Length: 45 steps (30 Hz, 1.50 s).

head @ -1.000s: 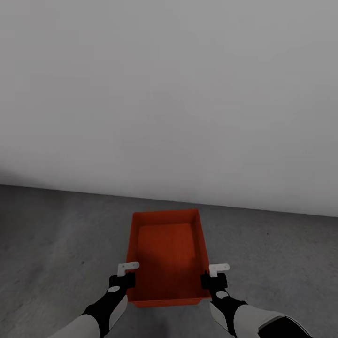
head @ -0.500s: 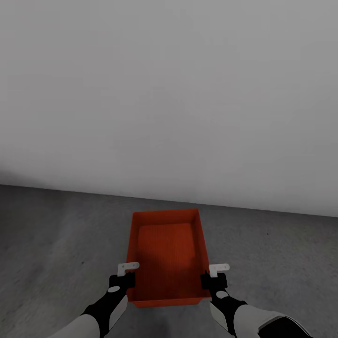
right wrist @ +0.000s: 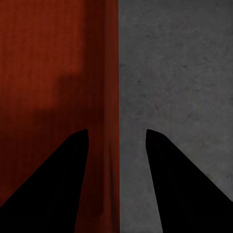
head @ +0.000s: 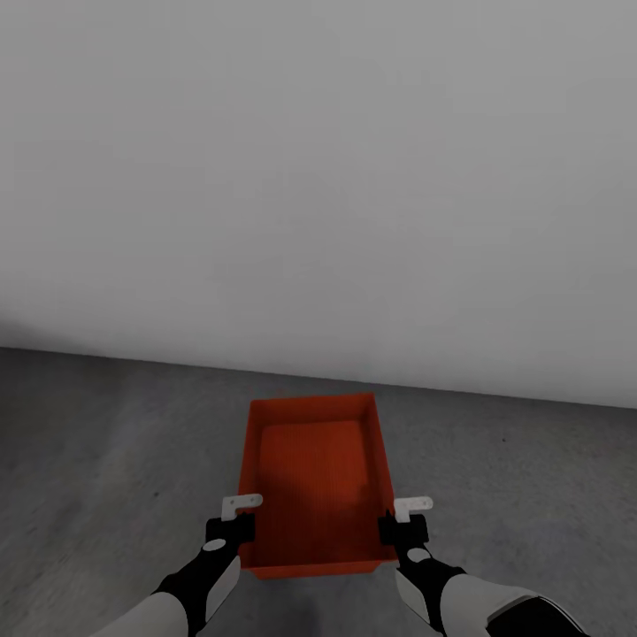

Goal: Move the two storage containers from the living room to the garage. In the garage, place one container on the floor and stack the other container on top of it (either order is fine).

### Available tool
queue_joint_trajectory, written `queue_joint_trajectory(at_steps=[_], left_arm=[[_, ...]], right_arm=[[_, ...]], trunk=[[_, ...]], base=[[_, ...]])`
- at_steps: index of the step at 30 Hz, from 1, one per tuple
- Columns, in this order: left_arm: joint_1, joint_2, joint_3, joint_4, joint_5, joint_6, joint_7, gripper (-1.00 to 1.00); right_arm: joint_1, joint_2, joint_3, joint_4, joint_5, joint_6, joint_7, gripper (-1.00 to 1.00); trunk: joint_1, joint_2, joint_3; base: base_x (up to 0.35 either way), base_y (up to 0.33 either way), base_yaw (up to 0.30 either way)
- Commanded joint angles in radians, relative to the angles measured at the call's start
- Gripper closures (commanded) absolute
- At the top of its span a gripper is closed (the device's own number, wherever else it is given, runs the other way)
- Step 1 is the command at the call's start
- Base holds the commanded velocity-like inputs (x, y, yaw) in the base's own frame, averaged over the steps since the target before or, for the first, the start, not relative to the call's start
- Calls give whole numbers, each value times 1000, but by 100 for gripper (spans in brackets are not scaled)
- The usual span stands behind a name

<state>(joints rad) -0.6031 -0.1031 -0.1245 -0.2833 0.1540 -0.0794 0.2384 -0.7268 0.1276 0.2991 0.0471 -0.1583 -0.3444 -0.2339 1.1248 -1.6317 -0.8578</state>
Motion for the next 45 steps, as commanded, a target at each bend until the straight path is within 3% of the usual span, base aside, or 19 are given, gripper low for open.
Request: queue_joint_trajectory(at_steps=[1,17,39,45], left_arm=[[0,22,2,3,12,-5,36,100],[0,22,1,3,12,-5,36,100],[0,22,2,5,12,-5,36,100],[0,22,2,6,12,-5,36,100]], right_arm=[[-2,1,-54,-36,28,-31,13,100],[-2,1,-54,-36,28,-31,12,100],[-2,1,-54,-36,28,-31,12,100],[-2,1,-54,-36,28,-31,12,100]], trunk=[[0,0,-1],[61,-112,-51],[61,-112,-51],[61,-112,-51]], base=[[0,0,0],[0,0,0],[1,0,0],[222,0,0]])
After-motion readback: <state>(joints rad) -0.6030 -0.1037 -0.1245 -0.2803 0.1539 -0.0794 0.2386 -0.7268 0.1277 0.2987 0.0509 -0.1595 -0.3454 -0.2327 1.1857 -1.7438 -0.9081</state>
